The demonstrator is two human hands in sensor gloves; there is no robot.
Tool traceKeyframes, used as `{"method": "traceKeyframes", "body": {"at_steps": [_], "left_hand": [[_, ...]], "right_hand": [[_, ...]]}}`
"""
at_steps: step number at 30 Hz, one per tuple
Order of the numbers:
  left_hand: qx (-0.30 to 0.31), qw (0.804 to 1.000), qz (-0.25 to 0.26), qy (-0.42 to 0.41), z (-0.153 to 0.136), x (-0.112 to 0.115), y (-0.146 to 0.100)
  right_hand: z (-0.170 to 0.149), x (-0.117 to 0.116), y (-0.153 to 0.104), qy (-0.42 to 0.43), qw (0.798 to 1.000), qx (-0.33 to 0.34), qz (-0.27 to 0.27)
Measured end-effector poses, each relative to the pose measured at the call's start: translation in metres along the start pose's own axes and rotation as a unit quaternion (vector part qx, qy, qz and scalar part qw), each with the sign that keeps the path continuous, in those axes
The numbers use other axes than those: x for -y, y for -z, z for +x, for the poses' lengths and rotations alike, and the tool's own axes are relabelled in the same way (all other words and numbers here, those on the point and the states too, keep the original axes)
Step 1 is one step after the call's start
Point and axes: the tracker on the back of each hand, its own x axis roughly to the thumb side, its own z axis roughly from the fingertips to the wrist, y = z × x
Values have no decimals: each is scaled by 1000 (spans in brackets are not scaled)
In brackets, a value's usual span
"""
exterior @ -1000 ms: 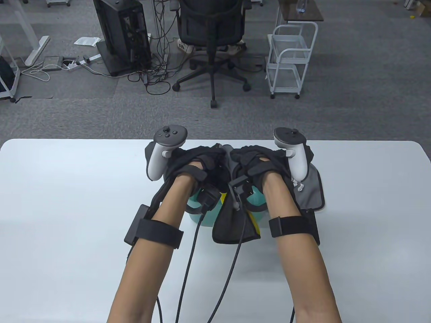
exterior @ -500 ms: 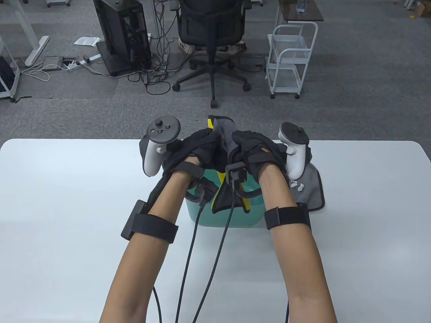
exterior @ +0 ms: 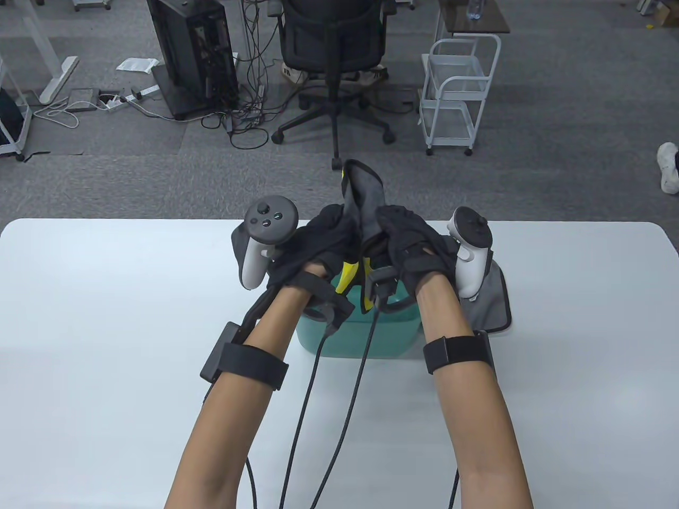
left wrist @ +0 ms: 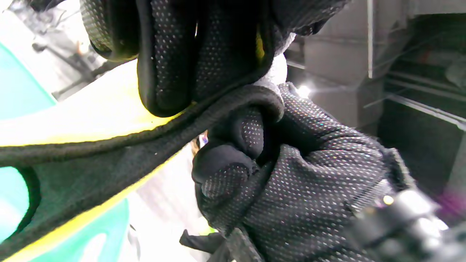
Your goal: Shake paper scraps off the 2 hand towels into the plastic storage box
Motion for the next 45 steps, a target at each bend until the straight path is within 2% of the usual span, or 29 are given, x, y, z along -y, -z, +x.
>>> {"method": "traceKeyframes", "body": {"at_steps": [3,7,9,12,14,15,16,18,19,21,22,24,26,27,28,30,32,33,34,35,36,37,38,39,41,42,43,44,45], "left_hand": [[21,999,12,25,-17,15,-2],[10,1000,4,-23,-47,35,-2],[25,999,0,-28,-51,37,-2],[54,998,25,2,-34,27,-8],[57,996,46,53,-25,20,-12],[49,995,52,74,-26,20,-13],[15,994,57,92,-36,22,-12],[-21,997,44,66,-57,25,-8],[-35,995,74,48,-62,23,-10],[-27,995,96,24,-58,19,-13],[-6,996,89,30,-54,16,-14],[2,993,96,71,-52,15,-17],[-41,988,78,128,-64,21,-14],[-32,987,78,135,-65,21,-15],[-13,986,106,126,-64,18,-17],[8,990,120,69,-61,18,-20],[-46,989,95,103,-67,21,-15],[-15,986,103,131,-66,18,-20],[-4,978,145,148,-63,13,-22],[0,982,143,127,-61,13,-23],[10,985,128,115,-62,15,-21],[-16,985,115,125,-64,15,-22],[-9,982,129,137,-64,14,-24],[-6,975,157,157,-63,12,-26],[-3,976,151,154,-63,11,-25],[-18,977,147,155,-65,12,-23],[-17,977,145,158,-67,12,-26],[-10,975,161,152,-66,12,-26],[-8,977,159,142,-66,12,-26]], "right_hand": [[-18,5,0,-31,999,33,16],[-47,11,-2,-60,997,49,17],[-52,12,-4,-45,997,64,20],[-36,15,-10,-28,993,116,18],[-29,19,-15,-56,988,143,10],[-32,21,-16,-75,987,144,1],[-42,22,-15,-111,985,129,-22],[-60,24,-12,-132,984,109,-52],[-62,26,-13,-115,986,113,-51],[-55,28,-16,-81,986,133,-61],[-49,30,-18,-74,986,139,-56],[-49,30,-18,-80,986,135,-60],[-58,31,-17,-146,982,104,-63],[-57,33,-18,-143,981,111,-68],[-55,33,-20,-97,983,135,-79],[-52,33,-23,-36,985,150,-74],[-58,34,-21,-120,984,108,-68],[-56,36,-23,-157,979,110,-69],[-53,40,-26,-133,978,135,-86],[-51,40,-26,-71,981,152,-95],[-52,39,-24,-60,984,141,-90],[-56,39,-21,-123,985,94,-79],[-56,42,-23,-178,978,77,-72],[-52,45,-26,-187,974,104,-80],[-48,40,-27,-116,975,143,-124],[-49,37,-24,-164,974,123,-100],[-48,36,-28,-263,957,94,-72],[-44,36,-31,-264,952,129,-91],[-43,34,-32,-208,958,159,-117]]}}
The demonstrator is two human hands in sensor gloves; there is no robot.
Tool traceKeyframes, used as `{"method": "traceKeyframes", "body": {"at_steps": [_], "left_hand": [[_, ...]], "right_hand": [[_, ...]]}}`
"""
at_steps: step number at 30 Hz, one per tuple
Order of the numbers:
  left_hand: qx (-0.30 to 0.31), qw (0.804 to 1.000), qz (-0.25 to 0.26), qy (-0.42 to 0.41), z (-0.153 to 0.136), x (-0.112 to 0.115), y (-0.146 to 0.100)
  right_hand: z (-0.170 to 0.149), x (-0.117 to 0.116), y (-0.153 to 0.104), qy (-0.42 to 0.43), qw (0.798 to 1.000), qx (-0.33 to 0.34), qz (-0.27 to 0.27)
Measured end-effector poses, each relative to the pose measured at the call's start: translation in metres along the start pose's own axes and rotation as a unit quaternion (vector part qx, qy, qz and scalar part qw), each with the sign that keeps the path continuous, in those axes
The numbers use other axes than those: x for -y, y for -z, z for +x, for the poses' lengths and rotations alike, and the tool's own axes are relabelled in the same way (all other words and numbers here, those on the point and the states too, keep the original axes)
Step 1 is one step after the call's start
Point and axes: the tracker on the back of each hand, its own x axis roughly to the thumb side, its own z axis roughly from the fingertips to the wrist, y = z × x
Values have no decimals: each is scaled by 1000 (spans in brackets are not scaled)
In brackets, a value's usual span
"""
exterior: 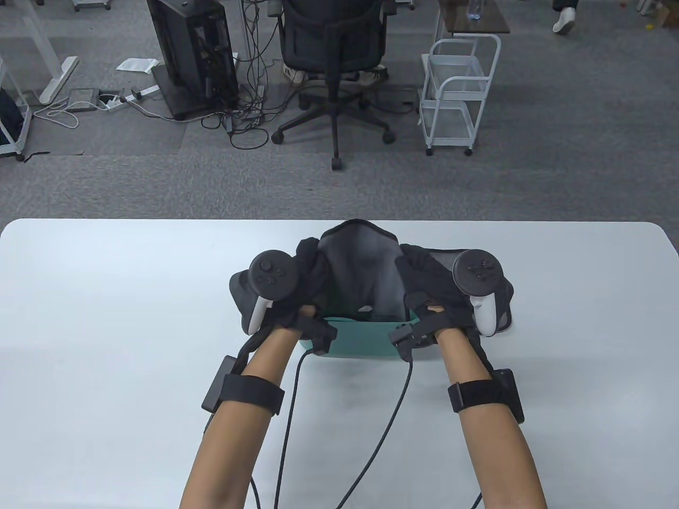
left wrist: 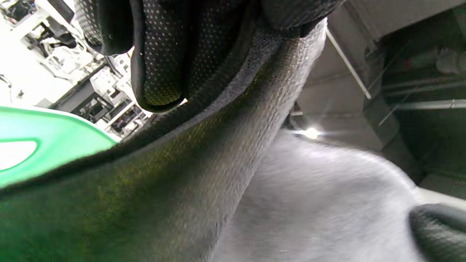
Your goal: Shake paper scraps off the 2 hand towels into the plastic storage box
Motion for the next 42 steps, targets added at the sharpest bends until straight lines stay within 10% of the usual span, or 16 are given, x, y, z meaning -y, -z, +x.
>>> {"method": "traceKeyframes", "body": {"at_steps": [7,10,13,15,26,42], "left_hand": [[4,1000,20,17,8,-7,-1],[-35,998,-13,45,2,-3,3],[-17,999,31,3,1,-14,0],[-16,1000,-9,11,4,-11,0],[40,997,71,8,15,-60,-15],[122,988,96,18,29,-127,-76]], "right_hand": [[12,1,4,93,995,-12,-38],[11,1,6,-66,997,-34,33],[12,9,3,114,992,6,-52],[5,4,6,-4,999,-43,29],[48,37,-5,67,996,52,-39],[92,54,-59,50,990,127,17]]}}
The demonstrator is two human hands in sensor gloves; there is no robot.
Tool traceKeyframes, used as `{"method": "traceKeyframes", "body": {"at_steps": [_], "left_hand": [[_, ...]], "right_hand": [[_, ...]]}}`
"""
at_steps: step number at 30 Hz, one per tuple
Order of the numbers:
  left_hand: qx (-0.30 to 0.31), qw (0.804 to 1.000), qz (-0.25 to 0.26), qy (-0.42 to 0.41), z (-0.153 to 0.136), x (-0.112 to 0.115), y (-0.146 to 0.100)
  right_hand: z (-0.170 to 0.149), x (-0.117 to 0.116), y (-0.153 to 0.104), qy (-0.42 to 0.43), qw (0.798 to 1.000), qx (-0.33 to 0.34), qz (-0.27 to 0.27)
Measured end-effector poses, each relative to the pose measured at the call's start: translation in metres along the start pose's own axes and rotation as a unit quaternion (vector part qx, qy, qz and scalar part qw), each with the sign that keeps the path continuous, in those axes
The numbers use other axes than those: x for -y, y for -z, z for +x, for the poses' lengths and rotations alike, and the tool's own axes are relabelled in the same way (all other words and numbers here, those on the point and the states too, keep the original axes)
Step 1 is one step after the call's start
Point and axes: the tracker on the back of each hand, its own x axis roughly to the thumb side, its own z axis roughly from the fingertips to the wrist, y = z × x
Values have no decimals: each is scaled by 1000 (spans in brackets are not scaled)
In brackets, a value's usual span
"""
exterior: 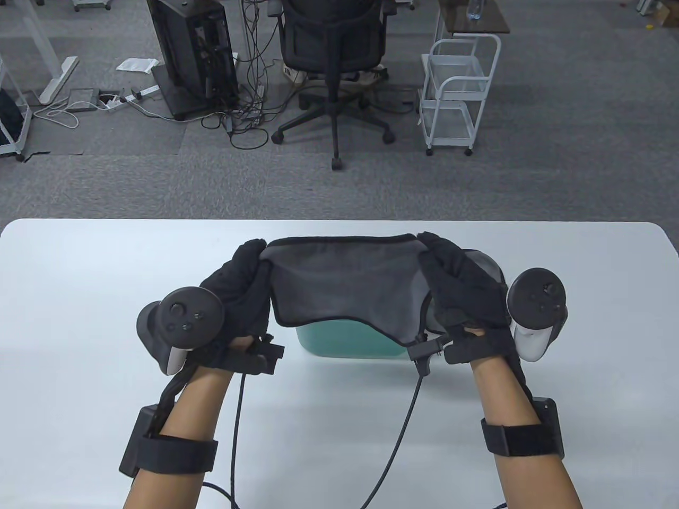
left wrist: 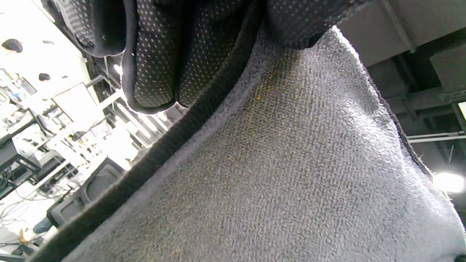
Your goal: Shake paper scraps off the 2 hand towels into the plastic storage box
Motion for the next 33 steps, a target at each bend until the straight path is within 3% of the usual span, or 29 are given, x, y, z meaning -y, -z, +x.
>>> {"method": "traceKeyframes", "body": {"at_steps": [12,18,24,26,29,33], "left_hand": [[-9,996,-76,39,-23,-22,-73],[-63,989,-86,100,-37,-33,-109],[-89,977,-120,150,-52,-38,-130],[-124,966,-140,176,-61,-41,-133],[-203,923,-234,229,-82,-44,-132],[-243,887,-285,270,-115,-44,-129]], "right_hand": [[-20,-33,-72,-6,998,-13,67],[-35,-66,-112,3,994,-25,110],[-47,-100,-135,-3,987,-40,153],[-50,-112,-139,-8,985,-47,168],[-55,-134,-146,-35,979,-50,194],[-58,-168,-153,-62,968,-65,232]]}}
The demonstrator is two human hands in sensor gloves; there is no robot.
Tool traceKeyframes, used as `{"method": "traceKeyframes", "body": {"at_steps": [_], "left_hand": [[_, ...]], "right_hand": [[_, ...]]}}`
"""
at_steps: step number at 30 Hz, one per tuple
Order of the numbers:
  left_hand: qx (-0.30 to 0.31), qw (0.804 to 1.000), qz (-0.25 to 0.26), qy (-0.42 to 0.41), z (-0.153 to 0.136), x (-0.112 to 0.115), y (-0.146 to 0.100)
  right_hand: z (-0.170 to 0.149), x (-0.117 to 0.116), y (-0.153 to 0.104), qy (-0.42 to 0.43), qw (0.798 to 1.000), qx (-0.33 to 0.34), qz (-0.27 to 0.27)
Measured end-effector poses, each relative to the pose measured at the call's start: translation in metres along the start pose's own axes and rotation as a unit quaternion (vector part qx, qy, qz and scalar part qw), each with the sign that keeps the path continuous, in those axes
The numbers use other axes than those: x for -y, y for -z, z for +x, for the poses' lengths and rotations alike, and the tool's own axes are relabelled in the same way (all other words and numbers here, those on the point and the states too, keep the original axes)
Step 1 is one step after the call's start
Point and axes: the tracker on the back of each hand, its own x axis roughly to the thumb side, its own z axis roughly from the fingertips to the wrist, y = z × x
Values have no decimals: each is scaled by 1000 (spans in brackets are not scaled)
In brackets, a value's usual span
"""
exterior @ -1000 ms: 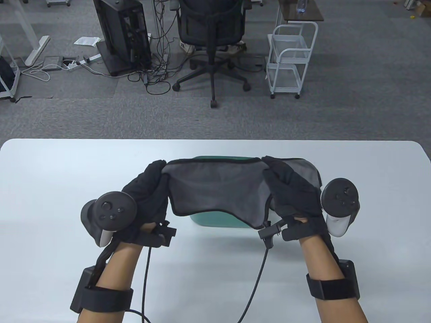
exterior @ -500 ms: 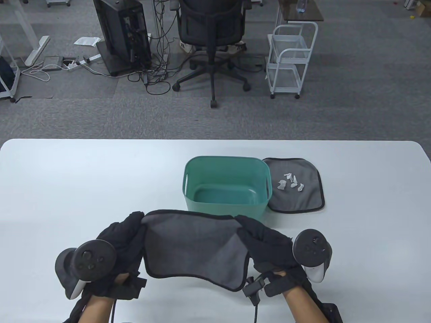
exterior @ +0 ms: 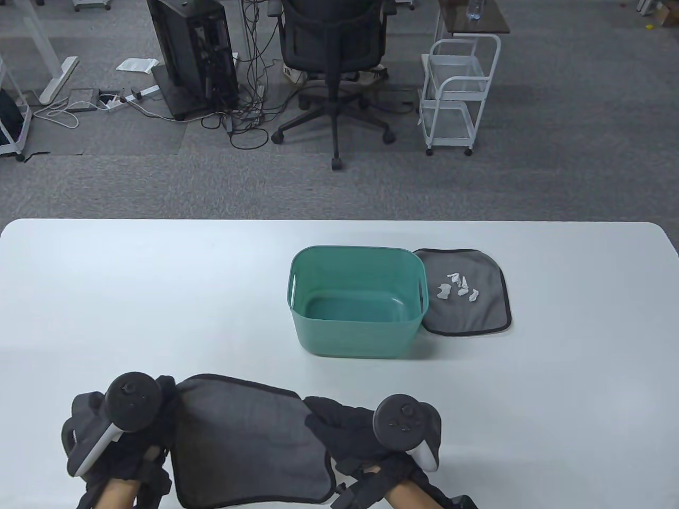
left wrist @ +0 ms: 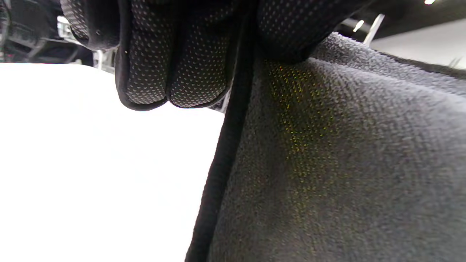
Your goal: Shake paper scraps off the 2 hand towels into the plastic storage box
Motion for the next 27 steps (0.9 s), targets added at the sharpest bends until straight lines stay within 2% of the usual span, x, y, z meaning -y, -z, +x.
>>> {"method": "traceKeyframes", "body": {"at_steps": [5,9,13,18,27], "left_hand": [[-51,996,-53,45,-27,18,25],[-90,989,-98,65,-44,40,47],[-109,985,-102,92,-48,57,64],[-126,977,-100,136,-46,73,81],[-141,968,-111,173,-46,87,90]], "right_hand": [[-4,-40,24,-19,995,-77,57],[-17,-63,45,-63,988,-129,60],[-33,-75,61,-95,979,-176,47],[-46,-86,76,-118,963,-236,59],[-51,-95,88,-169,952,-250,47]]}}
